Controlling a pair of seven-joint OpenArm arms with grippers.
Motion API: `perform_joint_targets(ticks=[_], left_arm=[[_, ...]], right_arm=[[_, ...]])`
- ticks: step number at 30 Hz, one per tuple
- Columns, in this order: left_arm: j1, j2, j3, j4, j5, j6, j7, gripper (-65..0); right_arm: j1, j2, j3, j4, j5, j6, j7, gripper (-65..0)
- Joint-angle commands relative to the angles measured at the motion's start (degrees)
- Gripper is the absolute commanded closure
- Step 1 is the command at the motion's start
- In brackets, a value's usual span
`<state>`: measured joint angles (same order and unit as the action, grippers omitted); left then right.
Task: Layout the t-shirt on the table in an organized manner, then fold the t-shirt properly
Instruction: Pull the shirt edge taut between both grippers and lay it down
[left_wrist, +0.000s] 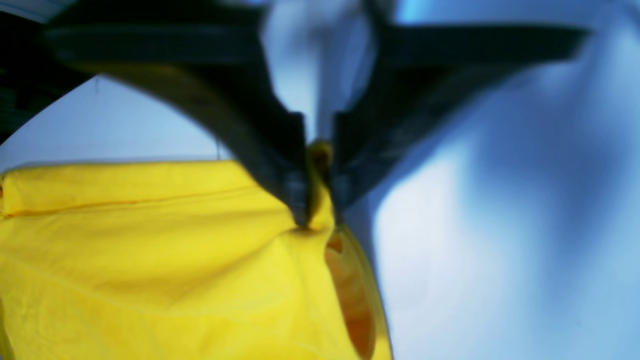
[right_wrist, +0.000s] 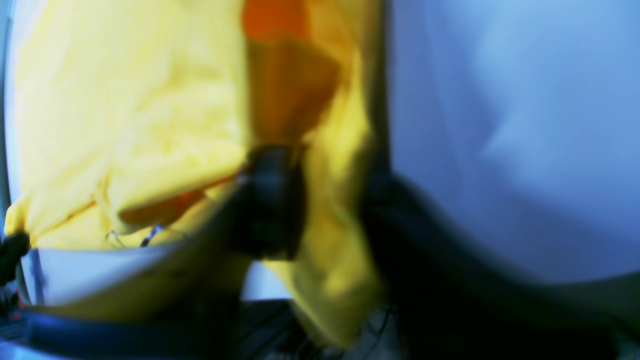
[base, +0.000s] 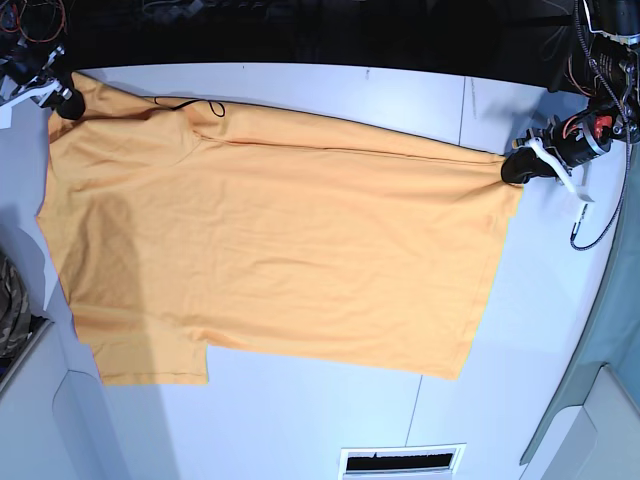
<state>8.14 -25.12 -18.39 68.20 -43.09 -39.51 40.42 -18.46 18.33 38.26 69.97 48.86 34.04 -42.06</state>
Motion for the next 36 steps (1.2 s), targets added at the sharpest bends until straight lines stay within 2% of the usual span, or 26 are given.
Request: perform_joint_targets(ticks=[1, 7, 10, 17, 36], left_arm=[[-0.5, -1.44, -0.31, 0.79, -1.07, -0.49, -0.39, 0.0], [-0.24, -4.48, -0.33, 1.77, -8.39, -0.49, 5.79, 0.0], [-0.13, -5.05, -0.33, 1.81, -9.51, -0.49, 7.69, 0.0], [1.31, -4.9, -0.33, 1.81, -12.02, -0.49, 7.8, 0.0], [6.51, -4.02, -0.31, 1.81, -14.1, -0.49, 7.89, 0.0]], right_arm=[[-0.26, 1.05, 0.37, 0.83, -0.59, -0.2, -0.39, 0.0], [-0.31, 1.2, 3.3, 6.99, -2.01, -0.2, -0.42, 0.0], [-0.24, 2.75, 3.76, 9.14, -3.04, -0.17, -0.35, 0.0], [0.79, 7.26, 3.72, 9.22, -4.66, -0.39, -0.42, 0.0], [0.81, 7.54, 3.72, 9.2, -6.88, -0.37, 0.09, 0.0]])
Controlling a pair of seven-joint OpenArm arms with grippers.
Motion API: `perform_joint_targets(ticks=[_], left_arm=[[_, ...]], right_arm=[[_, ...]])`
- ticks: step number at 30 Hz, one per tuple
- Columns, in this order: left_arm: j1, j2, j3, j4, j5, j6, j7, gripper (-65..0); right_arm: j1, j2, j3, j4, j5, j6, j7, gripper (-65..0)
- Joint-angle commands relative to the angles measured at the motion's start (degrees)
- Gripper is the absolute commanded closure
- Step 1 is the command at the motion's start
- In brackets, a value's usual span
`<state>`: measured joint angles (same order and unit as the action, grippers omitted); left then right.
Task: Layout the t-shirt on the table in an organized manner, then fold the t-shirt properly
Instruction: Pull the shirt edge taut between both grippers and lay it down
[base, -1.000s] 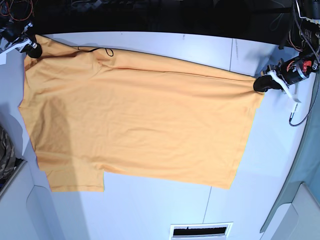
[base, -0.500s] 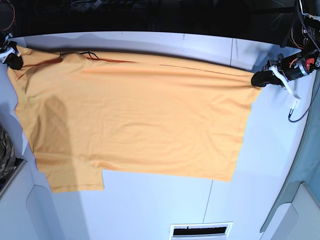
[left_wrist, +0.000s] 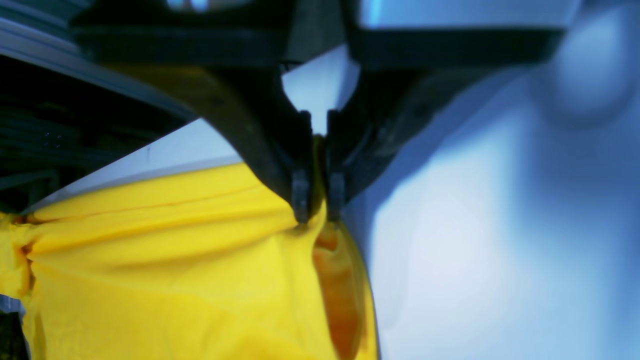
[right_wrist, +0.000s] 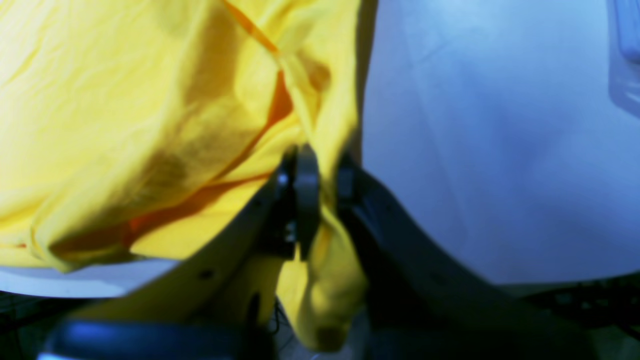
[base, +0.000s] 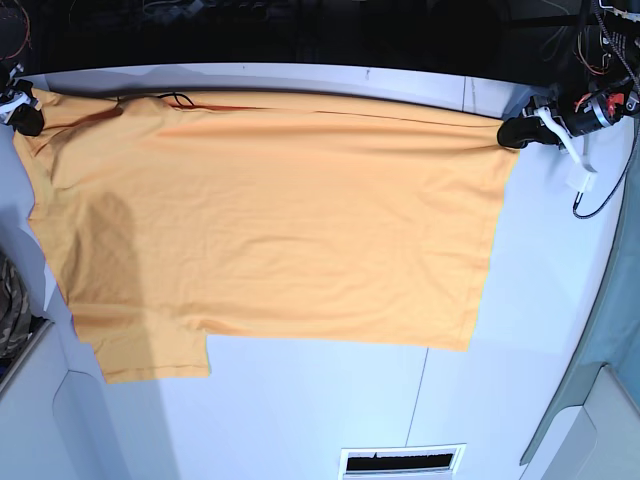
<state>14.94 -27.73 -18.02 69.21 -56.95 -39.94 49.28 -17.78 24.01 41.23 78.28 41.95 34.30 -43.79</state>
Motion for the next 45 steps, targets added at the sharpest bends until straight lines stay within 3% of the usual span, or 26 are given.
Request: perform_joint_targets(ticks=[1, 11, 18, 26, 33, 41, 42, 45], left_arm=[[-0.31, -1.29, -0.68, 0.81, -0.26, -0.06, -0.96, 0.0], [-0.33, 1.4, -0.68, 0.81, -0.28, -0.06, -0.59, 0.0], [-0.22, 4.39, -0.68, 0.81, -1.73, -0.06, 3.91, 0.0], [3.96, 3.41, -0.92, 3.63, -2.97, -0.06, 3.17, 0.0], [5.88, 2.82, -4.35, 6.03, 1.07, -0.06, 0.48, 0.0], [5.9, 2.82, -4.87, 6.03, 2.78, -0.06, -0.79, 0.0], [5.9, 2.82, -4.87, 6.03, 2.73, -0.06, -0.61, -1.1], [5.9, 2.75, -4.87, 6.08, 1.31, -0.06, 1.18, -16.6]], right_arm=[[0.15, 1.86, 0.74, 0.9, 0.02, -0.63, 1.88, 0.0], [0.33, 1.88, 0.74, 0.9, -5.18, -0.63, 5.88, 0.0], [0.24, 1.88, 0.74, 0.63, -8.57, -0.66, 6.05, 0.0], [-1.46, 1.86, 0.74, -0.42, -7.91, -0.7, 5.25, 0.0], [-1.38, 1.84, 0.59, -0.42, -2.6, -0.63, 4.11, 0.0], [-1.11, 1.81, -0.87, -0.42, -2.51, -1.09, 2.84, 0.0], [-1.14, 1.81, -0.85, -0.42, -2.54, -1.11, 2.58, -3.1], [-1.14, 1.86, -0.81, -0.39, -2.54, -1.14, 1.7, -24.5]])
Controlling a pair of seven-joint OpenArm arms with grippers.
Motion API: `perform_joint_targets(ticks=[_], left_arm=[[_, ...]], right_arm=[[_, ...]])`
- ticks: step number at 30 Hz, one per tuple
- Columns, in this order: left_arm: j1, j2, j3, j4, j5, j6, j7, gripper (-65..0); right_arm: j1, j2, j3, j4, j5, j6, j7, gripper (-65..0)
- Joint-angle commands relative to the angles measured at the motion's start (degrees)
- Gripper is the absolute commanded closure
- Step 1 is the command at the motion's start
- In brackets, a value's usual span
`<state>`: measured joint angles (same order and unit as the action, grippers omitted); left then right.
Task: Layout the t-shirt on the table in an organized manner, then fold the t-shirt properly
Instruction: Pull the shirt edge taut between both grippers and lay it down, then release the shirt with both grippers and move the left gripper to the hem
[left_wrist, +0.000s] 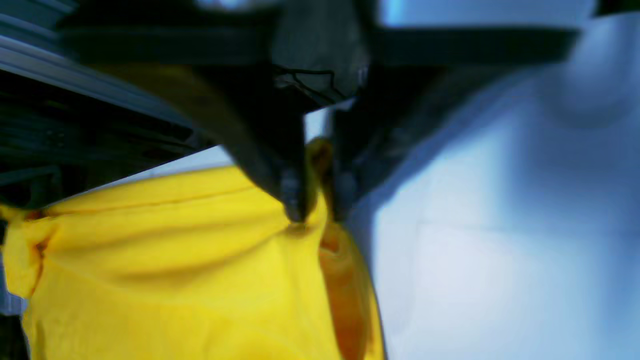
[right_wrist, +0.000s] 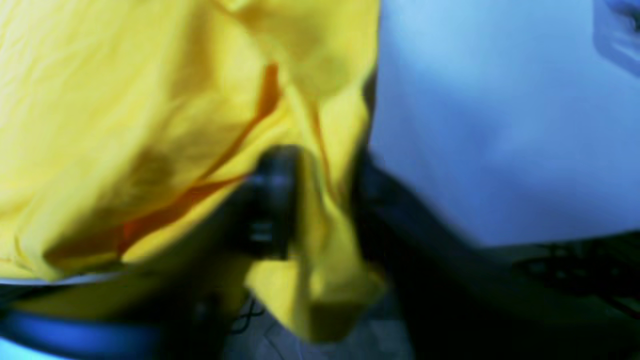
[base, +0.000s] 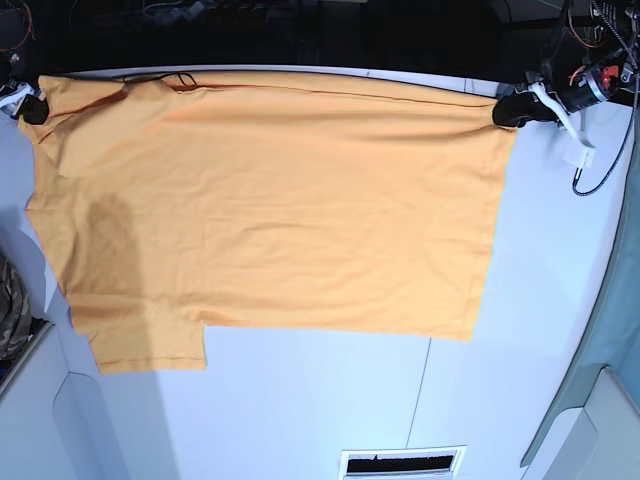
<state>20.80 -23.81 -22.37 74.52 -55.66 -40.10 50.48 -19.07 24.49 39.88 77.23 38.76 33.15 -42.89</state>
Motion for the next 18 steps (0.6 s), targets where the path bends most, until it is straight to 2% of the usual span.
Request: perform_joint_targets(ticks=[1, 2, 4, 10, 14, 17, 18], left_arm=[[0.04, -1.16, -0.52, 0.87, -1.9, 0.1, 1.81, -20.5], [0.04, -1.16, -0.52, 1.14, -4.07, 0.1, 3.54, -22.7], [0.04, -1.14, -0.52, 2.58, -7.37, 0.1, 5.64, -23.0], [0.02, -1.14, -0.52, 10.45, -7.52, 0.1, 5.9, -23.0], [0.02, -1.14, -0.46, 11.78, -7.52, 0.1, 5.18, -23.0], [-0.17, -1.16, -0.24, 11.78, -7.45, 0.1, 4.48, -23.7], [-0.52, -1.2, 0.13, 11.78, -7.21, 0.1, 4.5, -25.8]], right_arm=[[0.15, 1.36, 0.74, 0.66, 0.68, 0.02, 0.85, -27.1], [0.17, 1.36, 1.11, 0.66, 0.7, -0.11, 0.92, -27.3], [0.33, 1.36, 2.36, 0.68, 0.72, -0.87, 1.6, -27.3], [3.1, 1.42, 6.88, 0.68, 0.42, -2.12, 4.11, -27.3], [7.41, 1.53, 6.8, 0.61, -1.57, -2.38, 5.44, -27.3], [12.59, 2.05, 5.03, -1.03, -3.5, -5.11, 6.99, -27.3], [14.99, 2.45, 3.65, -2.49, -4.98, -5.86, 7.69, -27.3]])
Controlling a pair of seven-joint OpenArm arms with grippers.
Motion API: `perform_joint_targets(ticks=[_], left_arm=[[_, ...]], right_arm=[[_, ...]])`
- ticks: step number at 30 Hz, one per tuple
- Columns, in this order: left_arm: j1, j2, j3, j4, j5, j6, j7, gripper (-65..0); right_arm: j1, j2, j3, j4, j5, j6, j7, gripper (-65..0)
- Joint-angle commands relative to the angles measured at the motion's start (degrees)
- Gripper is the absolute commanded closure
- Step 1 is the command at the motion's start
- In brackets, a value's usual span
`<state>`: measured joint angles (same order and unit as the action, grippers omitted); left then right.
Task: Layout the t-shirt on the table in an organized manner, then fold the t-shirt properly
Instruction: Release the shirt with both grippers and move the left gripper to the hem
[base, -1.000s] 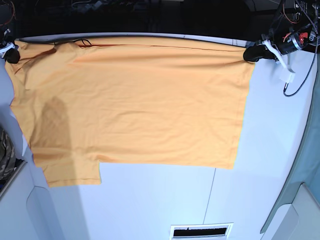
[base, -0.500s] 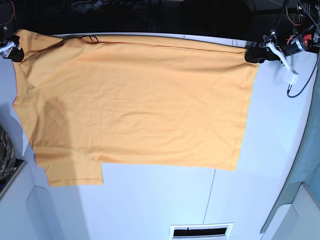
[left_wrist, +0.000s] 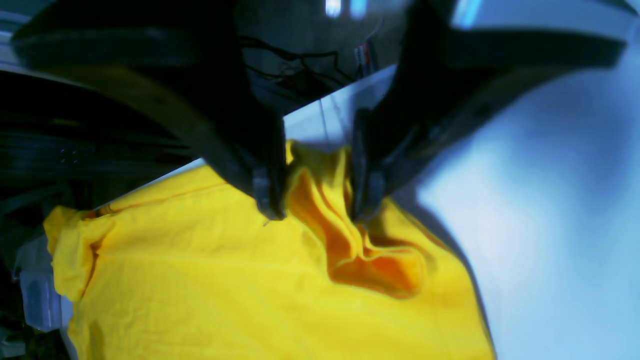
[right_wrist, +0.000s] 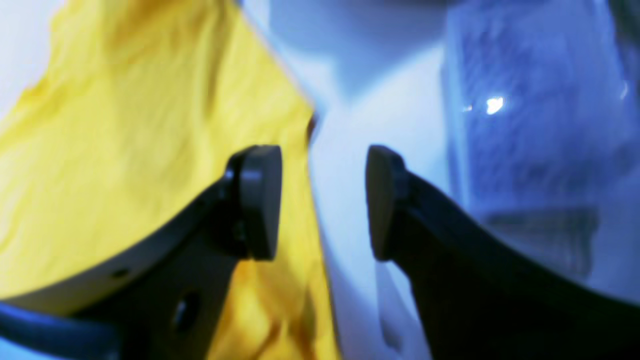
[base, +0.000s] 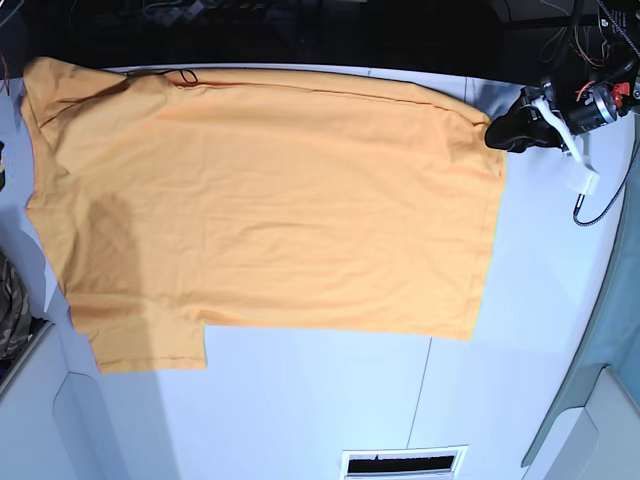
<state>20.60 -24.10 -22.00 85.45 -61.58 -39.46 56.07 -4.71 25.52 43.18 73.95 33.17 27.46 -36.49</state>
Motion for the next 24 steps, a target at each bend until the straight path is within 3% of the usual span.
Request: perform_joint_targets(ticks=[1, 7, 11, 19, 24], left_arm=[[-0.7, -1.09, 0.39, 0.85, -0.76, -0.54, -1.18, -28.0], [-3.93, -4.13, 5.88, 0.85, 3.06, -0.54, -1.95, -29.7], [-5.6, -5.62, 6.19, 0.85, 3.82, -0.54, -2.34, -29.7], [-9.4, -6.23, 6.21, 0.46, 5.03, -0.54, -4.72, -29.8], [-11.3, -6.21, 6.36, -3.82, 9.2, -0.54, -10.34, -35.8]], right_arm=[[3.37, 1.86, -1.31, -1.14, -1.31, -0.74, 2.21, -27.4], [19.89, 4.92, -12.59, -19.5, -11.96, -3.52, 8.76, -27.4], [27.15, 6.99, -16.74, -31.32, -14.05, -3.61, 11.23, -27.4], [28.65, 7.37, -18.99, -40.26, -14.51, 0.98, 13.57, -27.4], [29.24, 5.81, -18.99, -40.13, -11.23, 2.89, 13.6, -27.4]])
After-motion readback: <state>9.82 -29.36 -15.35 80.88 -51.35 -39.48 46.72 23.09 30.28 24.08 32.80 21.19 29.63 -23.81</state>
